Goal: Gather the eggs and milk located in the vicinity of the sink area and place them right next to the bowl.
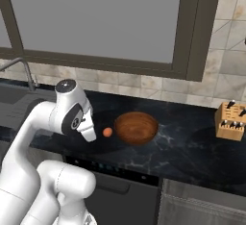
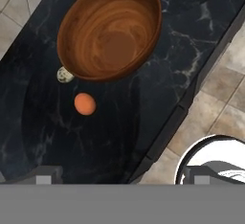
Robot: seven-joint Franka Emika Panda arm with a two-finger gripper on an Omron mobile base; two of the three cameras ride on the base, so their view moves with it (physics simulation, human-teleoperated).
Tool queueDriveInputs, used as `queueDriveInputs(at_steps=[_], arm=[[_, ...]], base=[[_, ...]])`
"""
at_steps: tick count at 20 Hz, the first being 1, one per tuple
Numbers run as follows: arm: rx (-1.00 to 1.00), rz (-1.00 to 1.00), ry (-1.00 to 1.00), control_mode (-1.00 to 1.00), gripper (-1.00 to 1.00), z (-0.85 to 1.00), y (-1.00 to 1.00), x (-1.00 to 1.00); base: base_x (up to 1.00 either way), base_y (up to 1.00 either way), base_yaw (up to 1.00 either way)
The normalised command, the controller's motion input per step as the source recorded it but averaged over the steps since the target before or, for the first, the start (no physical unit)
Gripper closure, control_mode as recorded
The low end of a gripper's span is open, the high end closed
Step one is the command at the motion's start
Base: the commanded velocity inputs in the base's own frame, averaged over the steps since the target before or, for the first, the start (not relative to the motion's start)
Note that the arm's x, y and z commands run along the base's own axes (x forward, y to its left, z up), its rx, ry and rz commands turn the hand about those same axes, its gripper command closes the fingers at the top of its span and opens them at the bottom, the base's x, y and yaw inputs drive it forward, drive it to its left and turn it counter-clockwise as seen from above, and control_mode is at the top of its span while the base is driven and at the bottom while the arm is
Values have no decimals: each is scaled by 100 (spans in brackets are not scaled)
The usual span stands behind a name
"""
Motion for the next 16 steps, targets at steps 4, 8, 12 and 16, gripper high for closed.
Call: queueDriveInputs(at_steps=[4, 8, 12, 16], arm=[[0, 0, 0, 100, -100, 0, 0, 0], [0, 0, 0, 100, -100, 0, 0, 0], [0, 0, 0, 100, -100, 0, 0, 0], [0, 0, 0, 100, -100, 0, 0, 0]], base=[[-1, 17, 0], [-12, 49, 0], [-44, 71, 0], [-45, 72, 0]])
